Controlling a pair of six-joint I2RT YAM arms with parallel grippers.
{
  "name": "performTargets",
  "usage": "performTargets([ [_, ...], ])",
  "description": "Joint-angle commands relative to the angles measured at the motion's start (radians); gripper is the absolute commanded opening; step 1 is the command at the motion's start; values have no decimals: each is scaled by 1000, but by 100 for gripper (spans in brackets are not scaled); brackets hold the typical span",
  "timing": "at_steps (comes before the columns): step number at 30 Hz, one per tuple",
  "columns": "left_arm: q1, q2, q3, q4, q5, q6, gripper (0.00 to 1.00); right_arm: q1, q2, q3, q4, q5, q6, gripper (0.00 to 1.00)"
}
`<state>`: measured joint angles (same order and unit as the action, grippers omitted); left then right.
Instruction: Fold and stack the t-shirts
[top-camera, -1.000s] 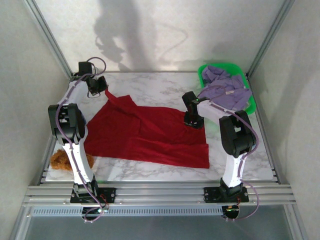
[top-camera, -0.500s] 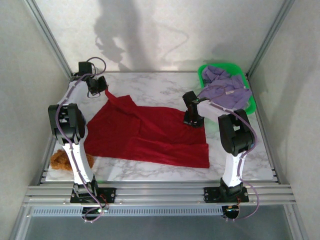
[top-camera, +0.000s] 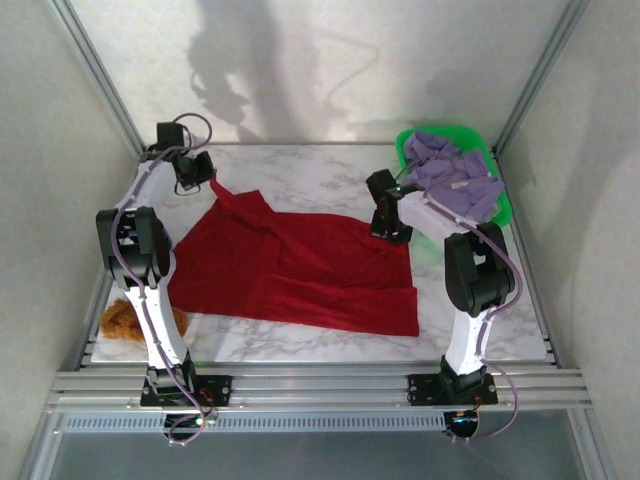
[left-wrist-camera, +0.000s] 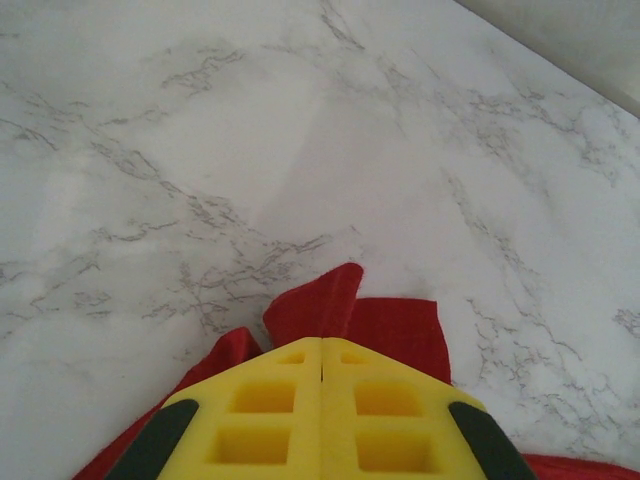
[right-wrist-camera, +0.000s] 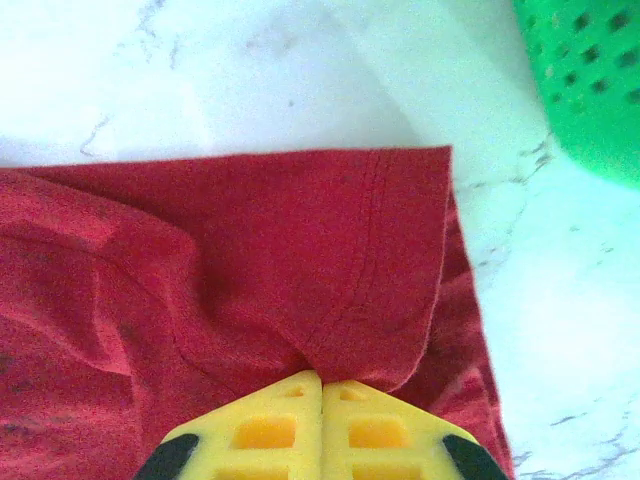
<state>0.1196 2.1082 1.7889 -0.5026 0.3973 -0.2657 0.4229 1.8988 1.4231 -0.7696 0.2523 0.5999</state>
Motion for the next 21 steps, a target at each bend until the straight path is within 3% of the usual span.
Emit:
performTargets([
  [1,-4,-13,66,-23,-1,11,0,-13,-32,47,-67,76,-53,0],
  [9,5,2,184,-84,-13,25,0,-53,-50,87,-82,105,-124,0],
  [21,14,-56,150,-91,-22,26,0,-99,-86,116,-47,45,-239,0],
])
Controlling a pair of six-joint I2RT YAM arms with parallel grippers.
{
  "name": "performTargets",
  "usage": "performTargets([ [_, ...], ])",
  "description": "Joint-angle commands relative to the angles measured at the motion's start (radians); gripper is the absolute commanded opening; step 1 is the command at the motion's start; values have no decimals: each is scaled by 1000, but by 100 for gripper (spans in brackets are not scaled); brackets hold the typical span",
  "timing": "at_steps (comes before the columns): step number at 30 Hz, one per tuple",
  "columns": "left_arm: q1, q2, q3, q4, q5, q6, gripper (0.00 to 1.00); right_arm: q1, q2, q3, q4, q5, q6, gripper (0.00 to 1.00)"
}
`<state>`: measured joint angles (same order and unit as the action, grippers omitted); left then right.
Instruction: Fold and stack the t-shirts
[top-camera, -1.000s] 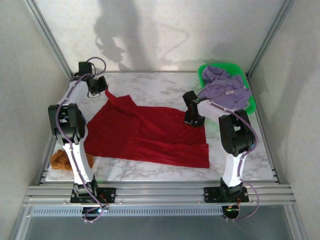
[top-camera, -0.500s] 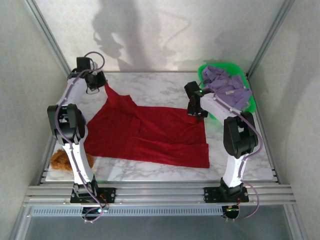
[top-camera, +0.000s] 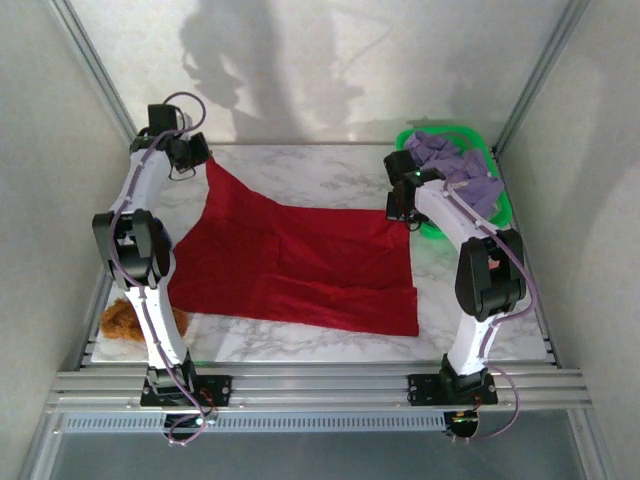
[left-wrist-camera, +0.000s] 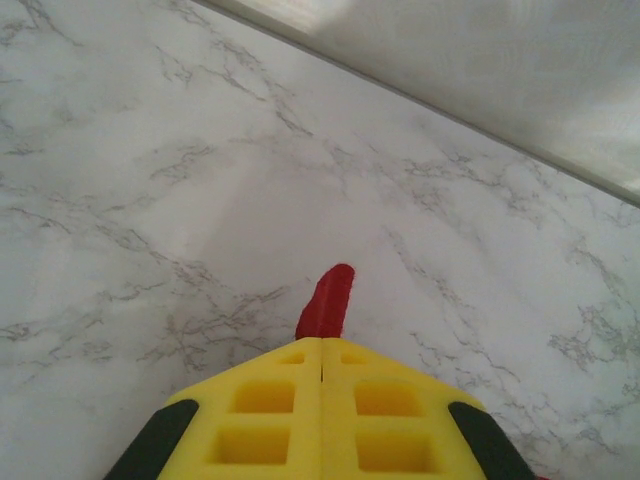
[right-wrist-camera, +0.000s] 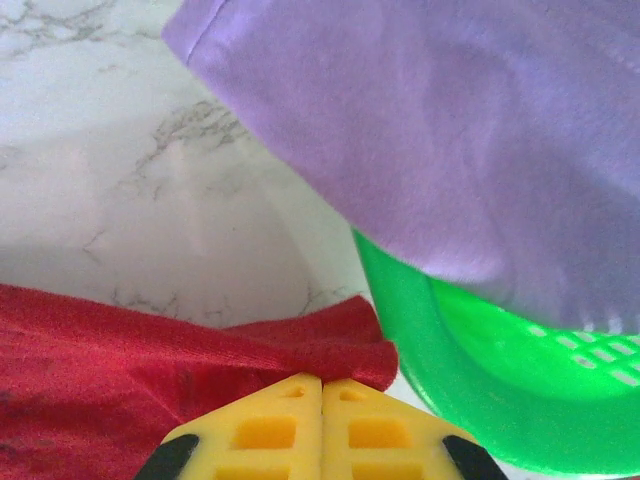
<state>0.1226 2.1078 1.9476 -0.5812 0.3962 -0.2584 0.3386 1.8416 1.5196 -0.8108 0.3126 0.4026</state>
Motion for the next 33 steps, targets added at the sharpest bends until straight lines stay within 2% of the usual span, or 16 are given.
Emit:
performTargets([
  [1,11,-65,-20,-10,-24,20,0,-18,-31,15,8,-28,-56,0],
  [8,23,-129,-104,-1,-42,28,0,-74,-22,27,44,-107,-132,0],
  [15,32,-176,-155,-3,-54,31,0,-75,-25,62,22,-187,-166,0],
  [21,48,-234,-222,-6,-61,36,0,-75,-144,-91,47,-262,-94,0],
  [33,65,-458,-505,-57,-122,21,0,-74,-248,-281,-22,-242,14,0],
])
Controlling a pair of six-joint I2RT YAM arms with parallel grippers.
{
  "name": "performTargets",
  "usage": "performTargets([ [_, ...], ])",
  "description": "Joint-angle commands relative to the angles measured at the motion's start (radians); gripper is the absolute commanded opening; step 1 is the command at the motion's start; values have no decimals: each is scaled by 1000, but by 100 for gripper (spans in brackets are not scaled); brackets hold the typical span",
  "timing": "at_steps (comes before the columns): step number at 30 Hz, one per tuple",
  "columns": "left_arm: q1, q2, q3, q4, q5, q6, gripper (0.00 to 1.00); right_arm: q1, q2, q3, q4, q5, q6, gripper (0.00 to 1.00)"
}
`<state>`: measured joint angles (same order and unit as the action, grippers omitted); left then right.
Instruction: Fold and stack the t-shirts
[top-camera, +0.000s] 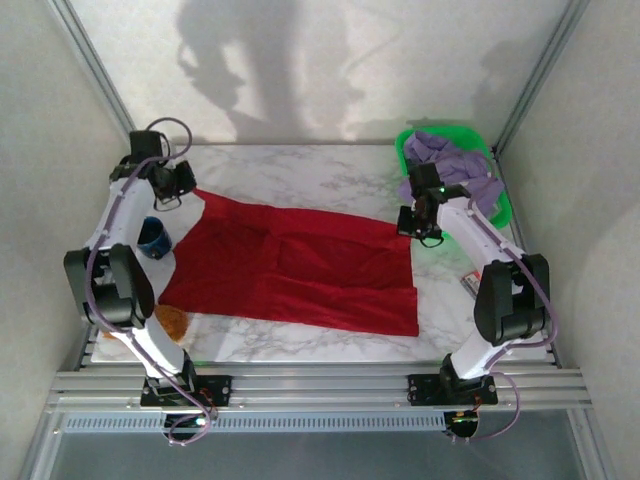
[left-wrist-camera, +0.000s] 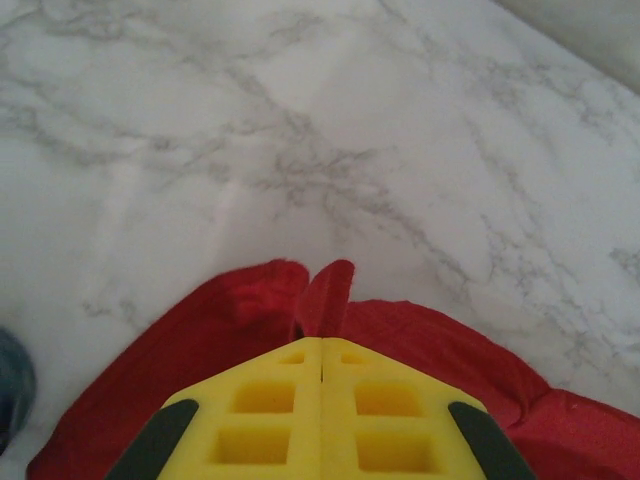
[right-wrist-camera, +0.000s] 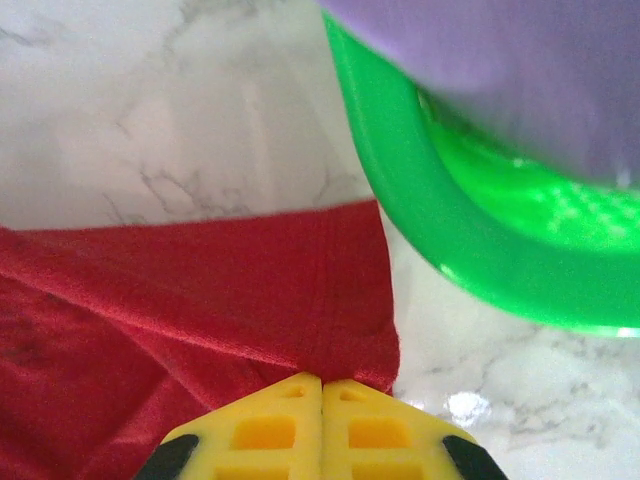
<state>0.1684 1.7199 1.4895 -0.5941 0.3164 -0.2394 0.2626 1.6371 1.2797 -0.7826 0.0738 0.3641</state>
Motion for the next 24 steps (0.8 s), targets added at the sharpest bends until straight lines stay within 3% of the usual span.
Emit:
performTargets([
  [1,22,-87,-67,-52,-47,0,0,2,-50,-54,-61,3,64,0],
  [14,31,-334,-435,-82,-104,-77,0,1,-99,-235,-111,0,159,0],
  [24,88,-429,-494,-165,-140,-54,0,1,-71,-287,-101,-49,145,0],
])
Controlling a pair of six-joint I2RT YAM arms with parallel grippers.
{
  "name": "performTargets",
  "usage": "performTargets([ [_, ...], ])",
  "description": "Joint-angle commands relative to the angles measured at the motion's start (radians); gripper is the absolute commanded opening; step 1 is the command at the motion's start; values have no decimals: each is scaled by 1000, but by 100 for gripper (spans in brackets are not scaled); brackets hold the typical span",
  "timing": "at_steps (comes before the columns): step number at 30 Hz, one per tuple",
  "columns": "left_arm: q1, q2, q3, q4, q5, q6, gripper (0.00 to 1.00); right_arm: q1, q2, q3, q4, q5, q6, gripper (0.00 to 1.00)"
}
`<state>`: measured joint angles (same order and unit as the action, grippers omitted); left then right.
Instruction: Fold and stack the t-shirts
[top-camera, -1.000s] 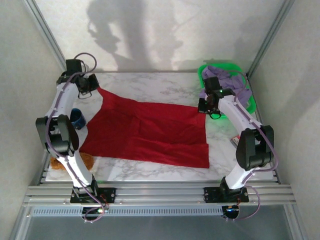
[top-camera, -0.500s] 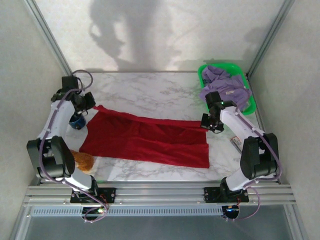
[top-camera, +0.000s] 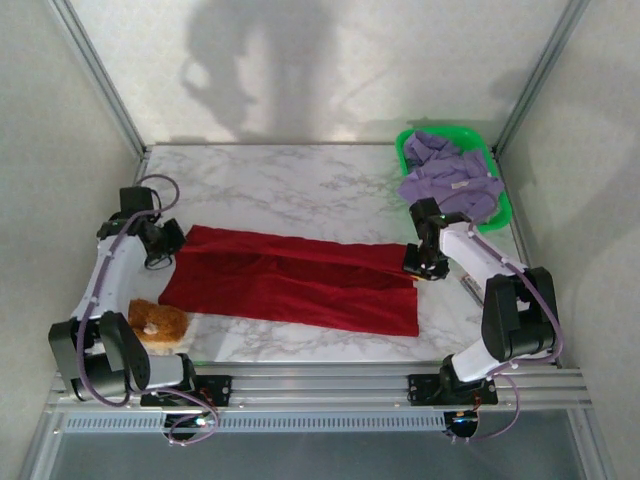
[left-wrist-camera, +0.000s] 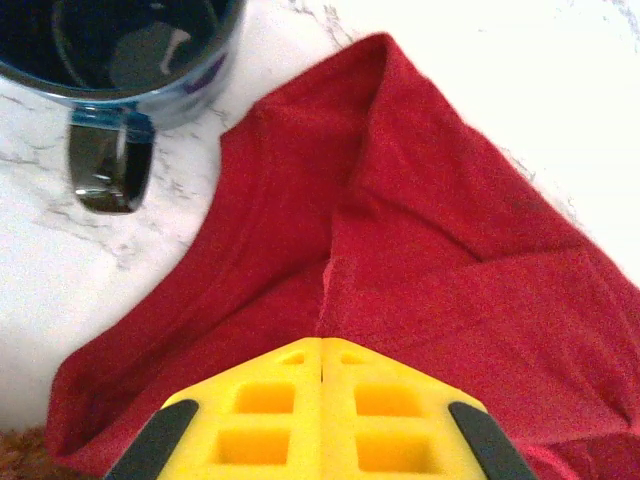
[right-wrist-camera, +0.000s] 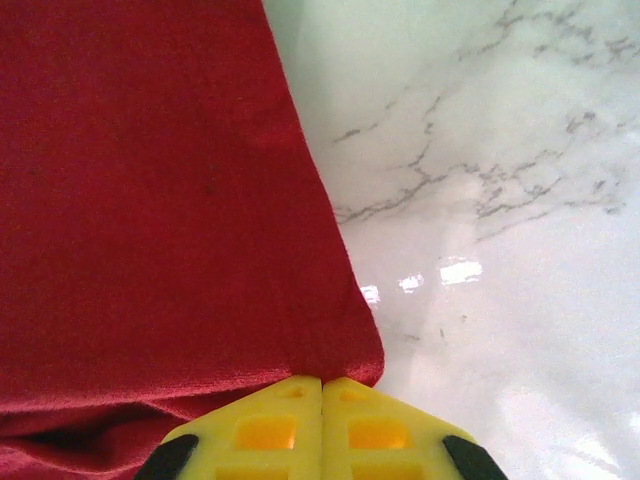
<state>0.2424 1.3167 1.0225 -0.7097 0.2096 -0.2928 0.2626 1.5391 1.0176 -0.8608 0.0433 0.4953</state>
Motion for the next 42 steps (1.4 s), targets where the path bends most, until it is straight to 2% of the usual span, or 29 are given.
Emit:
performTargets([
  [1,15,-31,-40,-51,-31,1,0,2,38,-28,-23,-21,14,0],
  [6,19,-63,-69,-76,-40,5,0,3,75,-31,-14,-15,15,1],
  [8,20,-61,-72,-83,-15,-1,0,2,86,-22,-15,2,14,10],
  [14,20,-4,-141,-119,19,-3,0,3,89,18,-85,58,29,23],
  [18,20,-43,-155,-121,-11,-32,0,6,45,47,-170,115,50,26],
  [21,21,-38,-180,-118,26,-41,0,6,4,74,-187,101,46,29],
  [22,19,-38,-193,-114,28,-43,3,6,0,82,-179,84,43,30],
  [24,19,-34,-192,-117,15,-43,30,6,4,97,-160,43,42,30],
  [28,19,-72,-123,-147,-24,-49,31,6,3,103,-80,-43,48,30],
  [30,19,-90,-71,-143,-21,-58,36,6,13,116,-53,-60,49,30],
  [33,6,-38,-23,-103,131,-60,38,10,51,152,-25,-99,51,30],
  [35,-52,37,5,-66,187,-60,37,31,80,183,-11,-121,49,30],
  [39,-194,172,55,53,174,-67,39,93,132,241,2,-134,63,30],
  [42,-239,287,70,183,307,-91,39,114,159,250,18,-145,79,30],
])
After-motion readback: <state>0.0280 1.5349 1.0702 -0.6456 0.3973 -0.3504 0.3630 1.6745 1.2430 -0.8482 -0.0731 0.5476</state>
